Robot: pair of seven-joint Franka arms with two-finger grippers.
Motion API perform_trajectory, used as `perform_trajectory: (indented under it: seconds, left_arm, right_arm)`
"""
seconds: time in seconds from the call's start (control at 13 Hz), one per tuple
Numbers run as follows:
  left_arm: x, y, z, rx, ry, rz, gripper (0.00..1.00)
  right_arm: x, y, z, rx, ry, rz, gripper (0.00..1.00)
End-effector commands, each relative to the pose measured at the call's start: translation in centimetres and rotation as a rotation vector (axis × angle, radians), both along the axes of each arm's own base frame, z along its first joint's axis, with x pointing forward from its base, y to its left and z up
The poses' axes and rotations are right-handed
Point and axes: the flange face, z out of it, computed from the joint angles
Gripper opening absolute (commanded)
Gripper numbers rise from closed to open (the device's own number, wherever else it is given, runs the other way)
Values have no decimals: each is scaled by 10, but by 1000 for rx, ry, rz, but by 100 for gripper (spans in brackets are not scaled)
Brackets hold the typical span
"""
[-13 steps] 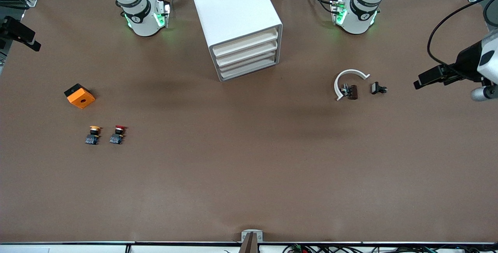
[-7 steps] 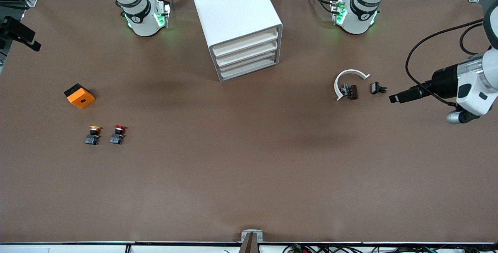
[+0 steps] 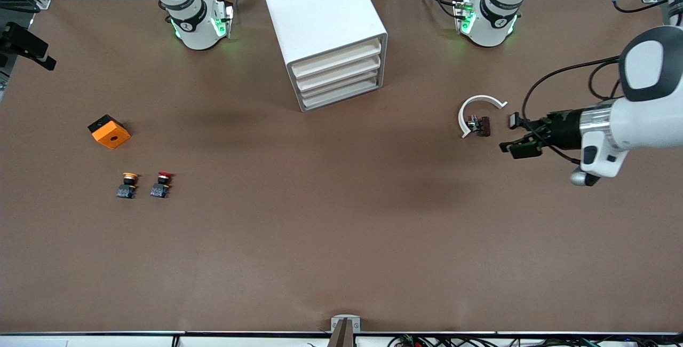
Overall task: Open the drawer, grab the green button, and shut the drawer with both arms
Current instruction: 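Move the left gripper toward the white drawer cabinet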
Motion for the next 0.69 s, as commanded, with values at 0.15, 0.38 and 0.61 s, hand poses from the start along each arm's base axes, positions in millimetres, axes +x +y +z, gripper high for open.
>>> perform_trajectory:
  seconds: [0.15,0.38,0.61]
  left_arm:
    - [1,-33,-19,23,79,37,100]
    - [-5,-75,-48,79,170,76,100]
    - [-13,-104,-77,144,246,116,100]
  right_arm:
    - [-6,1,3,-4,-2,10,100]
    - [-6,1,3,-4,-2,10,100]
    - [-6,1,2,-4,-1,8,100]
